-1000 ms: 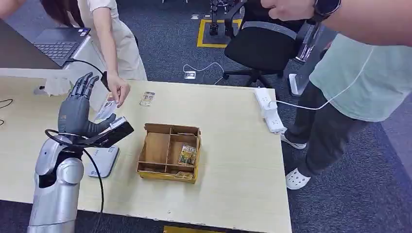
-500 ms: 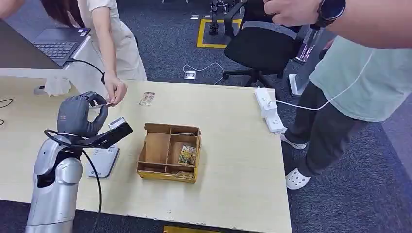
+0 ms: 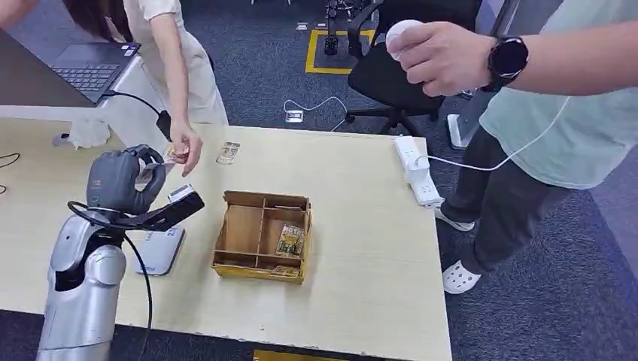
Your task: Pass the card to the sensor for recognition and then transmit it.
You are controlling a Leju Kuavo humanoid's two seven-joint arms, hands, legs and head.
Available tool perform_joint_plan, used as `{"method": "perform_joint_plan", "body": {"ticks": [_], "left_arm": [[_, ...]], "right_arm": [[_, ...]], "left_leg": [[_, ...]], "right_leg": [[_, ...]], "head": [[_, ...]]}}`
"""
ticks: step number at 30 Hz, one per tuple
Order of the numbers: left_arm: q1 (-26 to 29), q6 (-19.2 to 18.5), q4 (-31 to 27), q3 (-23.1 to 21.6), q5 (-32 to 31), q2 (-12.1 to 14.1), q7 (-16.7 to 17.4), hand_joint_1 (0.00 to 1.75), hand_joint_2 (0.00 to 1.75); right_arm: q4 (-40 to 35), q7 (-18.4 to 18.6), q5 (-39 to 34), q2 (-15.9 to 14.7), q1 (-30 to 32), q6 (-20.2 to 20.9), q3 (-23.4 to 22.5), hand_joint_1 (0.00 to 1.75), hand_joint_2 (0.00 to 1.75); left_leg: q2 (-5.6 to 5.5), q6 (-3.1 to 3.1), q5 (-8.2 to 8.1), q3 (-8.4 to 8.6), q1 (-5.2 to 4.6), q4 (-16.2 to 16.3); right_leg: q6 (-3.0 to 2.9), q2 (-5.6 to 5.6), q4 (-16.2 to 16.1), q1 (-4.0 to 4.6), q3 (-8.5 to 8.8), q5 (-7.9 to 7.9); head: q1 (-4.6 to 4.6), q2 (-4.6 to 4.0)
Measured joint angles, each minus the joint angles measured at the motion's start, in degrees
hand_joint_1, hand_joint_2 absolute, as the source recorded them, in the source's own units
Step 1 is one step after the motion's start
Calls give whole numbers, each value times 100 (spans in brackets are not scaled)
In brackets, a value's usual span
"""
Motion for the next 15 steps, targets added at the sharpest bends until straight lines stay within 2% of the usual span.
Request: {"method": "perform_joint_plan", "body": {"ticks": [8,15], "left_arm": [[188,186,170,70,-832,81,352,175,175],[442,186,328,308,-1427,81,597,175,175]], "right_arm": [[-15,65,-100,0,8,-20,-2,0,0],[-118,173,-238,0,60,-15,-2,0,0]], "left_leg": [[1,0,0,0,0,-1],[1,0,0,0,0,-1]], "right_leg": [[0,1,0,0,0,0],[0,1,0,0,-1,-1]], "head": [[0,0],[-2,0]]}}
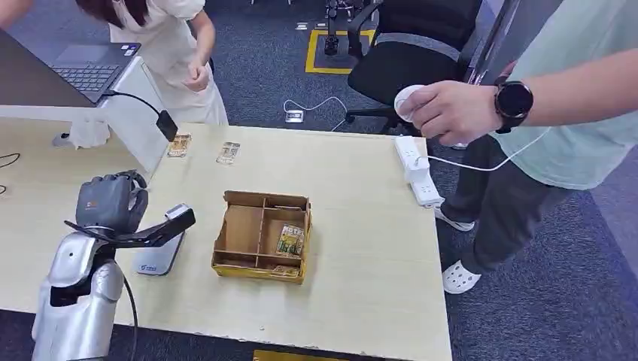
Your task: Pass the card to the sensor for recognition and then transmit it.
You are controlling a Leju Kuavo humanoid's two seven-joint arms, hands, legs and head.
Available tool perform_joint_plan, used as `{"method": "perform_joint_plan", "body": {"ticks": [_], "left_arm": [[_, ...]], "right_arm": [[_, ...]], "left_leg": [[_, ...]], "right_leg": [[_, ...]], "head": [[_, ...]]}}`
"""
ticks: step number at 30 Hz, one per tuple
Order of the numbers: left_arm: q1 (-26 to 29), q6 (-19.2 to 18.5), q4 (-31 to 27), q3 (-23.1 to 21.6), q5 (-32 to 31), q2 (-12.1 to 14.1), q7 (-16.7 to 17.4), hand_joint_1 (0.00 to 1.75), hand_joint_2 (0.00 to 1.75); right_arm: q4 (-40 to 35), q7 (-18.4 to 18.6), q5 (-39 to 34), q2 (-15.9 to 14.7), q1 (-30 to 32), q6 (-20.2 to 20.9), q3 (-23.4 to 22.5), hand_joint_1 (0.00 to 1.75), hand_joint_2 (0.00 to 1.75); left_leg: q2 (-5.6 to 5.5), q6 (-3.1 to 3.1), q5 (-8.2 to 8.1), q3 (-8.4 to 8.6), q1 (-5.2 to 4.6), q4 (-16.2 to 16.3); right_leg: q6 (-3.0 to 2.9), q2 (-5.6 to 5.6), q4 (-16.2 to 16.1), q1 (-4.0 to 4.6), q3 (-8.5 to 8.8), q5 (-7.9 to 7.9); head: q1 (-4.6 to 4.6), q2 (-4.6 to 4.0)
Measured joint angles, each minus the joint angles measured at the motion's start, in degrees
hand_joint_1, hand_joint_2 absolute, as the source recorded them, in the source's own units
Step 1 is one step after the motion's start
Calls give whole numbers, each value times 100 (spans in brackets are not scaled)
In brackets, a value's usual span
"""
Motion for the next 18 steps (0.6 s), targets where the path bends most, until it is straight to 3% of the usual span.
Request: {"method": "perform_joint_plan", "body": {"ticks": [11,18], "left_arm": [[347,-70,164,85,-875,9,98,175,175],[686,-190,341,85,-938,55,31,175,175]], "right_arm": [[-55,35,-74,0,20,-20,11,0,0],[-55,-11,-72,0,-21,-59,9,0,0]], "left_leg": [[0,0,0,0,0,0],[2,0,0,0,0,-1]], "right_leg": [[0,-1,0,0,0,0],[0,0,0,0,-2,-1]], "head": [[2,0],[0,0]]}}
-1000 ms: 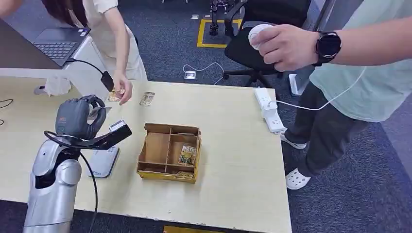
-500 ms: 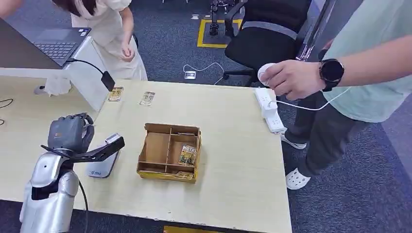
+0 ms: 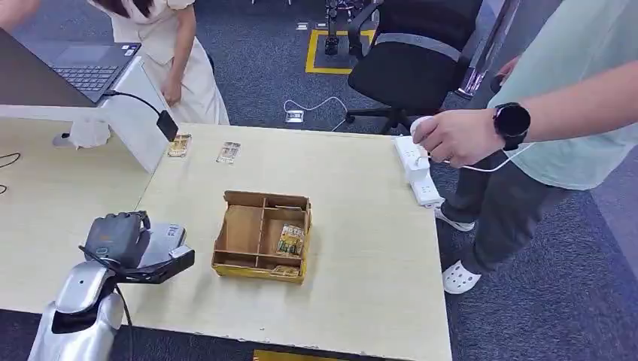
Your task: Pass the card to the sensor for recognition and then transmit it.
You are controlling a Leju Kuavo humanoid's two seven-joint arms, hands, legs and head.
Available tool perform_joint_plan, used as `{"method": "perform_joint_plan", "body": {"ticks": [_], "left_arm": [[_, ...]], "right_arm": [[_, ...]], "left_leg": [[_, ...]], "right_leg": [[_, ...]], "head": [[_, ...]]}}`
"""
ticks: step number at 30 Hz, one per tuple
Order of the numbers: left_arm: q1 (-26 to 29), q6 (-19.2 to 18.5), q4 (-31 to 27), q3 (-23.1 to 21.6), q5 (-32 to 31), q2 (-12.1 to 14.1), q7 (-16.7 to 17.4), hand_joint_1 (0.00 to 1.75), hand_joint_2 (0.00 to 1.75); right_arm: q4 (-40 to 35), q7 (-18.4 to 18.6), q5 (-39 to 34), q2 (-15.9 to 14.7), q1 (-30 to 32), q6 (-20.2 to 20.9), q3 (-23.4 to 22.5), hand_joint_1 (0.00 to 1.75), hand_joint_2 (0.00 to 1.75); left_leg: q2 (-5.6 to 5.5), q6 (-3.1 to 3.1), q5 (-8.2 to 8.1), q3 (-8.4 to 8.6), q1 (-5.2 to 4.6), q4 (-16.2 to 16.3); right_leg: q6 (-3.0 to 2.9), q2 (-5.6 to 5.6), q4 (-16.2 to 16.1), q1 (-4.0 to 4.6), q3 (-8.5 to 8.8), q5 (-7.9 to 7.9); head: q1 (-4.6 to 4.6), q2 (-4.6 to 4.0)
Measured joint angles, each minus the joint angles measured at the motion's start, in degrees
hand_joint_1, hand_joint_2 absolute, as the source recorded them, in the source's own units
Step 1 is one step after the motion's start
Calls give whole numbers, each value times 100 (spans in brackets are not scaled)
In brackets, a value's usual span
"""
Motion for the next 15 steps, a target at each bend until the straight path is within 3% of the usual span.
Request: {"method": "perform_joint_plan", "body": {"ticks": [8,15], "left_arm": [[68,-9,86,0,0,35,-35,175,175],[121,-564,134,-35,201,96,-195,175,175]], "right_arm": [[2,-13,7,0,-12,0,0,0,0],[2,-79,118,0,-52,2,-68,0,0]], "left_leg": [[-1,0,0,0,0,0],[-1,0,0,0,0,0]], "right_leg": [[0,1,0,0,1,0],[0,0,0,0,1,0]], "head": [[2,0],[2,0]]}}
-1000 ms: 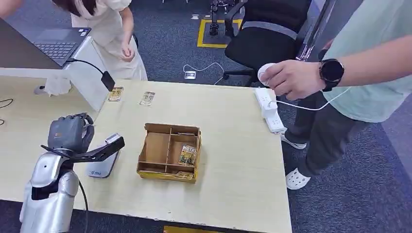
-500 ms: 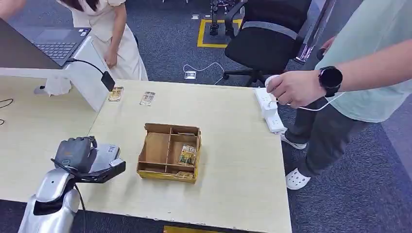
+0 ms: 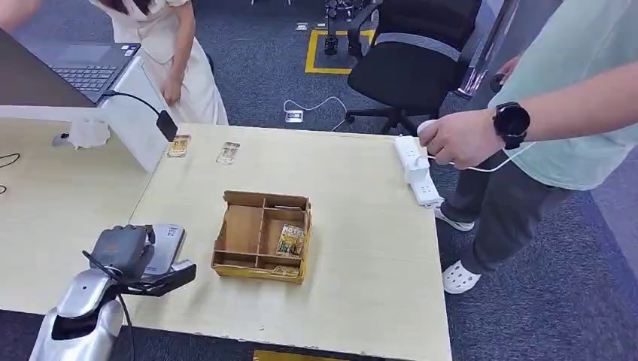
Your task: Pass the card to the sensor for recognition and then transmit it.
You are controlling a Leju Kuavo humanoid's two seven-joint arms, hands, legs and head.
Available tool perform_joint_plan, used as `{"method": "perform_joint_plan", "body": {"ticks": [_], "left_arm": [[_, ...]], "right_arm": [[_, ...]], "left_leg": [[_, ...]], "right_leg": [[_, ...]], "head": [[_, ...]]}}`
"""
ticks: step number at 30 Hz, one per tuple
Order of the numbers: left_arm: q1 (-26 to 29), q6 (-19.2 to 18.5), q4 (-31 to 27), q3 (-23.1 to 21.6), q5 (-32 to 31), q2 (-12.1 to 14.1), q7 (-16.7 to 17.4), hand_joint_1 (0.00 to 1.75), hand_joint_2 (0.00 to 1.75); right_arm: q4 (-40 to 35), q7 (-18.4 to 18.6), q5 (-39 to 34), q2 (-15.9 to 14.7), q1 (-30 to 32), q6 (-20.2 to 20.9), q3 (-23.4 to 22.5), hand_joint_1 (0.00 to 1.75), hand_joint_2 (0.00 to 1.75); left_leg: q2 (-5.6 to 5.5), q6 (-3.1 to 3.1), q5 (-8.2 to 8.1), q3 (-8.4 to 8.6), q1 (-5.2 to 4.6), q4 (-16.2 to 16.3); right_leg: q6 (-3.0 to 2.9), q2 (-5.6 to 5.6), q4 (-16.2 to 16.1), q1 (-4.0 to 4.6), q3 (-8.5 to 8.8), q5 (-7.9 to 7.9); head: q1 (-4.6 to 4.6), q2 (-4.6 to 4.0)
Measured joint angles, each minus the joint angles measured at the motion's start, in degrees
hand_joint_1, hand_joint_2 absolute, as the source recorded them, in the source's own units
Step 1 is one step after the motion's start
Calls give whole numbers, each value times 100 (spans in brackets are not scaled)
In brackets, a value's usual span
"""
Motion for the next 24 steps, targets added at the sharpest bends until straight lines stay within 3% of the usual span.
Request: {"method": "perform_joint_plan", "body": {"ticks": [9,21,24], "left_arm": [[-8,-514,74,-168,448,217,-41,175,175],[-10,-585,168,-264,538,324,-41,175,175],[-16,-855,190,-280,771,332,-41,175,175]], "right_arm": [[24,-151,140,0,-51,-9,-138,0,0],[44,-173,172,-2,-54,-11,-184,0,0],[46,-186,194,-2,-58,-15,-203,0,0]], "left_leg": [[0,0,1,3,0,-1],[0,0,0,3,0,-1],[0,0,1,3,0,-1]], "right_leg": [[0,0,1,0,4,0],[0,0,1,0,4,0],[0,0,1,0,5,0]], "head": [[0,0],[0,0],[0,0]]}}
